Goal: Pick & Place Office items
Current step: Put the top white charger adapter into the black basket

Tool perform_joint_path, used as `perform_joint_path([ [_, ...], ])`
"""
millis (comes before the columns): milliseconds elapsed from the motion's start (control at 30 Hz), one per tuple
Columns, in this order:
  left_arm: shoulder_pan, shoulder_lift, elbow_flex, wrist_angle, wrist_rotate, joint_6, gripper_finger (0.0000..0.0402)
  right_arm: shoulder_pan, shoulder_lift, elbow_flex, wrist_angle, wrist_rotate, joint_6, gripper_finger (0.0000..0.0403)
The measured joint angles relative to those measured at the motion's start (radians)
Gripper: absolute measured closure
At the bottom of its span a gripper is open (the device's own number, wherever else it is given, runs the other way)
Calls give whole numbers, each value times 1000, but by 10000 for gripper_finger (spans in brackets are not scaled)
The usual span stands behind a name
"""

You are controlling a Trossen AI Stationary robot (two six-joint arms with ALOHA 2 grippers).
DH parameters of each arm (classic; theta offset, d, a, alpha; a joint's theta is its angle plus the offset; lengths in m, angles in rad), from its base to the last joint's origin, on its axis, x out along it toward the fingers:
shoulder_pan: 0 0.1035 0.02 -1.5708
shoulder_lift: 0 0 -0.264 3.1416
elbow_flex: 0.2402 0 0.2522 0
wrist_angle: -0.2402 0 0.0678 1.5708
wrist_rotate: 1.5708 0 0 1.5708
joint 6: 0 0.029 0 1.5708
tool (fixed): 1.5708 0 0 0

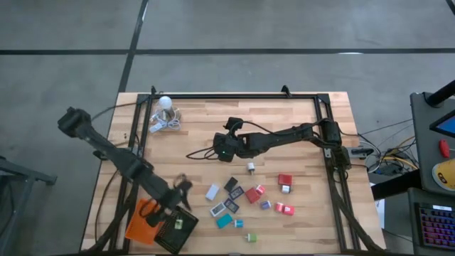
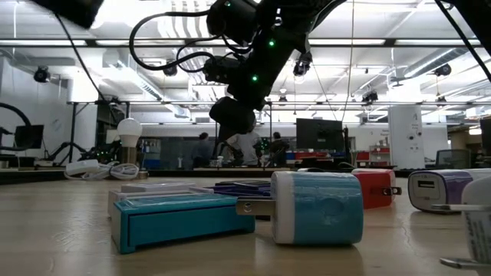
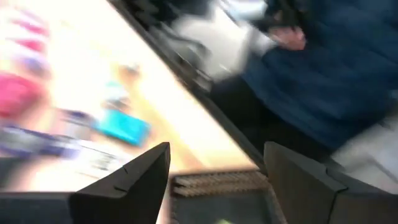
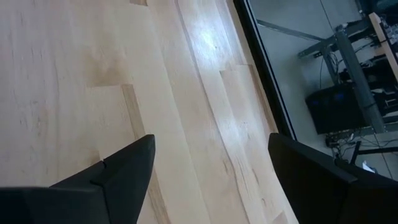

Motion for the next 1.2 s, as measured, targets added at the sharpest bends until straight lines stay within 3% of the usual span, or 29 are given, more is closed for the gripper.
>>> perform_joint_path([
  [200, 1, -170, -42, 6, -383, 124, 136, 0, 0, 0, 0, 0, -2, 100],
  [300, 3, -201, -86, 81, -473, 157, 137, 0, 0, 0, 0, 0, -1, 103],
  [500, 8, -203, -174, 245, -490, 293, 138, 0, 0, 0, 10, 1, -21, 100],
  [800, 11, -204, -213, 249, -519, 359, 140, -1, 0, 0, 54, 0, -84, 93],
  [933, 15, -204, -212, 253, -579, 407, 140, 0, 0, 0, 61, -6, -7, 98],
  [1200, 67, -218, -225, 272, -583, 414, 140, 0, 0, 0, 156, -10, 178, 105],
])
